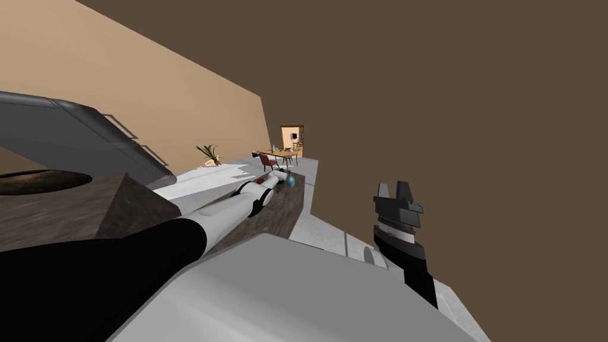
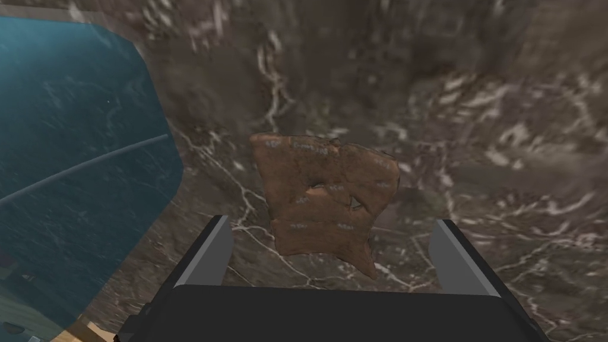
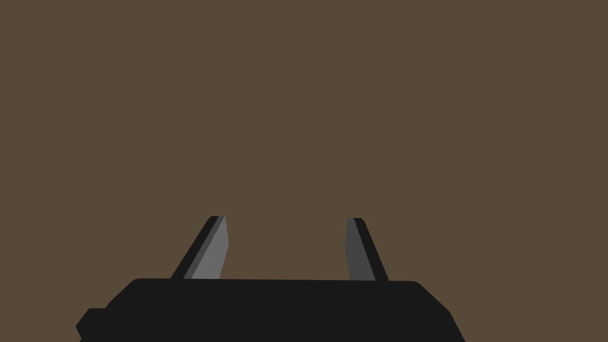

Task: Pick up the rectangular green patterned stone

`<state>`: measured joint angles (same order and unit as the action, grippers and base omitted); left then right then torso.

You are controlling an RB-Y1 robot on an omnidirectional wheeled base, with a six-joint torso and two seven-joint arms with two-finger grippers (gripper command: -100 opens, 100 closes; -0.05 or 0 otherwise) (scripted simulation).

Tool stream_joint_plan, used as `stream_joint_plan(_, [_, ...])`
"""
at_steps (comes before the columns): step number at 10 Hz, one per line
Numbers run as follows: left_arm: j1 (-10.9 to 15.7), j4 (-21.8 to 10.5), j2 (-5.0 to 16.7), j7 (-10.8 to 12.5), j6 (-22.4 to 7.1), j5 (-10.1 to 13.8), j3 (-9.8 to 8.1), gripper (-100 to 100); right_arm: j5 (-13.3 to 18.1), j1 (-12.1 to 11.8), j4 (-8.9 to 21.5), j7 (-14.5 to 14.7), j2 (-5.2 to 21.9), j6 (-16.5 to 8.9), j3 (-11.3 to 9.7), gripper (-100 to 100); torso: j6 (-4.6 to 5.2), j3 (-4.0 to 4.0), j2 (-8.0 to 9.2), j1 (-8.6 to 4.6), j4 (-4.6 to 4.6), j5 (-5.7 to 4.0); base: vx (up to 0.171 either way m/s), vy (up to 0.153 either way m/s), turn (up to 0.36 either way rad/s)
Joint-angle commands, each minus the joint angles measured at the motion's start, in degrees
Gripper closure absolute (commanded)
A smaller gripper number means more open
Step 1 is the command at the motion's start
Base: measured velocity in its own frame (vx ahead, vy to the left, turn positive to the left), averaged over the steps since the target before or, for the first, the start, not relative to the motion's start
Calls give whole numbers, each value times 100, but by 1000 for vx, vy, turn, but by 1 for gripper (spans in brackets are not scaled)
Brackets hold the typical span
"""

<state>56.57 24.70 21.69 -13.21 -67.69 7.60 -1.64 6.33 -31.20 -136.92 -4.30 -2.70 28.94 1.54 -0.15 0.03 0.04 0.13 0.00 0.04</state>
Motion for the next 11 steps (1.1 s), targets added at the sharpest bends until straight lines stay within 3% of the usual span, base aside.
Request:
stream_joint_plan(1, [-18, -92, 90, 108, 56, -14, -40, -100, 0, 0, 0, 0, 0, 0, 0, 0, 0, 0, 0, 0, 0, 0, -38, 28, -250])
stream_joint_plan(2, [-52, -150, 172, 222, 90, -29, -76, -100, 0, 1, 0, 0, 0, 0, -1, 0, 6, 2, 4, -1, 0, -1, -78, 67, -403])
stream_joint_plan(3, [-52, 21, 172, 222, 90, -29, -76, -100, 0, 2, 0, 0, 0, 0, 0, 0, 5, 9, 18, 11, 3, 3, -64, 68, -115])
stream_joint_plan(4, [-52, -150, 172, 222, 90, -29, -76, -100, 0, 0, 0, 0, 0, 0, 0, 0, -1, 9, 15, 14, 5, 2, -24, 31, 34])
stream_joint_plan(7, [-121, -266, 336, 450, 159, -59, -149, -100, 0, 0, 0, 0, 0, 0, 0, 0, 0, 2, 4, 2, 1, 0, -41, 33, -205])
stream_joint_plan(11, [-124, -232, 335, 453, 138, -60, -149, -100, 0, -1, 0, 0, 0, 0, 0, 0, 7, -13, -19, -6, -8, 6, -17, 14, -29])
